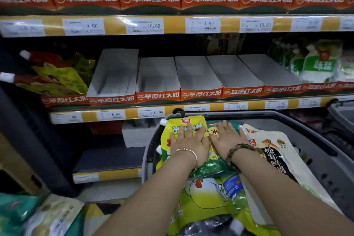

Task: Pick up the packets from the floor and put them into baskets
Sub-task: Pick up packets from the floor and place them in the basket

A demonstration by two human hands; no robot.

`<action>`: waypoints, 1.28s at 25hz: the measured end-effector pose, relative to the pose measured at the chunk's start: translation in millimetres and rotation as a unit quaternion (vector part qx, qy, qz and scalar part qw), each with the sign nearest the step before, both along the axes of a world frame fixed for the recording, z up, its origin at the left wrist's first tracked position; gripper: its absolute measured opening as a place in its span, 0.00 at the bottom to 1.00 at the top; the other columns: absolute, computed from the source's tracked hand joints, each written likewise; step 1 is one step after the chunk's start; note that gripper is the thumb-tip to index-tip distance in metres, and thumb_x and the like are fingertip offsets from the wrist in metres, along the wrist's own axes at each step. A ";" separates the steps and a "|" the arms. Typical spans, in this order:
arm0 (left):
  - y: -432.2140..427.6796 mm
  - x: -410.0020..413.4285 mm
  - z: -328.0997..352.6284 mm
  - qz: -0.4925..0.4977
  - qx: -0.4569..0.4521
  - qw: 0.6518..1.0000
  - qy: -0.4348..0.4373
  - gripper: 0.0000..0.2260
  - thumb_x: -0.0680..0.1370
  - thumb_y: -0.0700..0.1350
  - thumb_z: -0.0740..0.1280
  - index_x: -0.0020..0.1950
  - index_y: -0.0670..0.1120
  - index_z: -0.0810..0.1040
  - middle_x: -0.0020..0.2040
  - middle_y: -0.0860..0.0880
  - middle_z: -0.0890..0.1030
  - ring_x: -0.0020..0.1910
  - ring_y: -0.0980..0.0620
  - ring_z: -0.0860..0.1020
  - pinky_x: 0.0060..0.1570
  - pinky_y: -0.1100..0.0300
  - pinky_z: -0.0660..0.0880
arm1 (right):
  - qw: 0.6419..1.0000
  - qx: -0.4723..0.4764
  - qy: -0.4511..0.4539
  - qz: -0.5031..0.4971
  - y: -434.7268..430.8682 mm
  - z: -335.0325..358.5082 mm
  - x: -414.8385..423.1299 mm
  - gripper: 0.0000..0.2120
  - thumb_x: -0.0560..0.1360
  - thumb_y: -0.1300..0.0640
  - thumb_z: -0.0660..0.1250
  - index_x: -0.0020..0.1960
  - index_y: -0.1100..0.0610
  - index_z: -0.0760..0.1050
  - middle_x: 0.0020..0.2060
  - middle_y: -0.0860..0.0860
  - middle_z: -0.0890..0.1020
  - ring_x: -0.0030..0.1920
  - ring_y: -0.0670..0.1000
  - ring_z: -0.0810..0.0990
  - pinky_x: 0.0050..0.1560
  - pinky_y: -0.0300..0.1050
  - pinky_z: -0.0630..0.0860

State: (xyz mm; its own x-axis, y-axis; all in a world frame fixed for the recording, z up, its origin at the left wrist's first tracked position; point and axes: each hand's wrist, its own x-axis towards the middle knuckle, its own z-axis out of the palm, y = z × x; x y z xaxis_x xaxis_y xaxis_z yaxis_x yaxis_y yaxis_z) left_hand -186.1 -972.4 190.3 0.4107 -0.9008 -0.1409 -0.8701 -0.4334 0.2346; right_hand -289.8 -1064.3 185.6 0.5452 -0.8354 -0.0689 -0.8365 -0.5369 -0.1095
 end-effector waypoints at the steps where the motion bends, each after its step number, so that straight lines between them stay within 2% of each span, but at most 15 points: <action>1: 0.6 -0.2 0.4 0.002 0.004 1.000 -0.007 0.22 0.80 0.58 0.39 0.75 0.61 0.43 0.77 0.49 0.39 0.75 0.45 0.37 0.70 0.42 0.35 | 1.000 -0.003 0.008 -0.001 -0.3 1.0 1.4 0.30 0.79 0.43 0.41 0.77 0.56 0.43 0.76 0.52 0.46 0.76 0.49 0.45 0.73 0.53 0.41; 5: 3.8 -4.1 1.5 0.005 -0.001 1.000 -0.006 0.22 0.81 0.57 0.39 0.76 0.59 0.44 0.77 0.49 0.40 0.76 0.45 0.38 0.70 0.42 0.35 | 0.999 -0.044 0.014 -0.014 4.0 -2.2 1.8 0.30 0.79 0.42 0.41 0.77 0.54 0.46 0.76 0.51 0.48 0.76 0.50 0.47 0.73 0.54 0.44; 8: 13.0 -4.1 -1.6 0.013 -0.040 0.999 0.001 0.23 0.81 0.56 0.41 0.76 0.57 0.46 0.78 0.49 0.43 0.76 0.47 0.41 0.72 0.44 0.37 | 0.998 -0.064 0.015 -0.015 7.1 -5.1 1.0 0.30 0.79 0.41 0.40 0.77 0.53 0.45 0.76 0.49 0.47 0.76 0.50 0.47 0.73 0.54 0.45; 12: 28.8 -6.0 4.5 -0.003 -0.042 0.999 -0.012 0.23 0.81 0.55 0.43 0.77 0.54 0.50 0.78 0.47 0.49 0.76 0.45 0.47 0.72 0.43 0.43 | 0.999 0.050 -0.003 -0.009 1.3 5.9 -3.8 0.27 0.80 0.45 0.42 0.77 0.51 0.43 0.76 0.49 0.44 0.76 0.49 0.45 0.73 0.55 0.44; 13: 35.5 -5.2 9.9 -0.012 -0.038 0.999 -0.007 0.23 0.82 0.54 0.45 0.76 0.53 0.52 0.77 0.46 0.52 0.76 0.44 0.49 0.72 0.43 0.46 | 0.997 0.073 0.001 -0.005 2.7 11.1 -4.6 0.26 0.81 0.46 0.43 0.77 0.51 0.44 0.76 0.49 0.44 0.76 0.49 0.45 0.73 0.56 0.45; 15: 48.7 -0.6 22.7 -0.016 -0.067 0.998 0.013 0.20 0.81 0.51 0.52 0.73 0.52 0.61 0.72 0.44 0.65 0.71 0.42 0.63 0.69 0.45 0.58 | 0.997 0.079 -0.002 -0.003 11.0 22.9 -6.3 0.25 0.81 0.46 0.46 0.76 0.51 0.50 0.77 0.50 0.47 0.76 0.51 0.49 0.73 0.58 0.49; 16: 57.2 5.1 29.8 -0.004 -0.104 0.994 0.024 0.18 0.80 0.49 0.55 0.70 0.51 0.65 0.67 0.44 0.72 0.65 0.42 0.70 0.63 0.47 0.64 | 0.997 0.065 -0.031 -0.009 19.8 30.5 -3.9 0.25 0.80 0.46 0.48 0.75 0.50 0.54 0.76 0.50 0.51 0.75 0.51 0.53 0.73 0.57 0.53; 18: 84.2 21.7 41.4 0.033 -0.195 0.979 0.041 0.17 0.78 0.47 0.57 0.66 0.51 0.68 0.61 0.46 0.77 0.57 0.42 0.75 0.55 0.51 0.70 | 0.995 0.008 -0.101 0.010 47.1 43.0 8.0 0.24 0.79 0.46 0.53 0.74 0.48 0.58 0.75 0.50 0.59 0.72 0.51 0.60 0.71 0.52 0.58; 20: 119.4 43.6 49.3 0.053 -0.256 0.964 0.046 0.17 0.76 0.47 0.59 0.66 0.53 0.69 0.61 0.47 0.77 0.57 0.42 0.75 0.55 0.52 0.70 | 0.987 -0.030 -0.136 0.080 84.3 55.9 28.1 0.26 0.76 0.48 0.58 0.74 0.48 0.58 0.73 0.50 0.62 0.72 0.50 0.62 0.69 0.47 0.61; 25: 230.7 109.7 43.6 0.146 -0.312 0.936 0.070 0.17 0.76 0.48 0.62 0.65 0.54 0.72 0.63 0.53 0.75 0.60 0.49 0.75 0.59 0.55 0.70 | 0.962 -0.003 -0.149 0.229 181.6 75.4 97.3 0.28 0.75 0.47 0.61 0.74 0.48 0.59 0.72 0.48 0.64 0.70 0.49 0.65 0.67 0.43 0.64; 29: 314.3 148.1 -3.4 0.237 -0.323 0.907 0.127 0.16 0.74 0.43 0.65 0.62 0.51 0.75 0.60 0.52 0.76 0.58 0.51 0.75 0.56 0.60 0.70 | 0.944 0.022 -0.135 0.299 246.1 46.3 150.2 0.28 0.76 0.45 0.59 0.74 0.47 0.57 0.72 0.48 0.64 0.69 0.49 0.66 0.65 0.42 0.65; 32: 363.9 168.6 -48.5 0.283 -0.285 0.907 0.125 0.17 0.74 0.42 0.65 0.63 0.52 0.73 0.62 0.51 0.74 0.60 0.50 0.74 0.57 0.59 0.70 | 0.938 0.026 -0.101 0.330 283.6 -0.8 186.5 0.27 0.75 0.46 0.59 0.73 0.48 0.59 0.70 0.48 0.66 0.68 0.50 0.66 0.65 0.43 0.66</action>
State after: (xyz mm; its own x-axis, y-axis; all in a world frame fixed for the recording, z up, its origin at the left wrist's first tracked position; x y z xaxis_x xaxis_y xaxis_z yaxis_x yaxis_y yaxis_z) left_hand -17.5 -608.5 141.7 0.8493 -0.5116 0.1300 -0.4354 -0.5399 0.7203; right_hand -103.3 -780.7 184.8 0.9489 -0.3096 0.0606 -0.2829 -0.9202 -0.2706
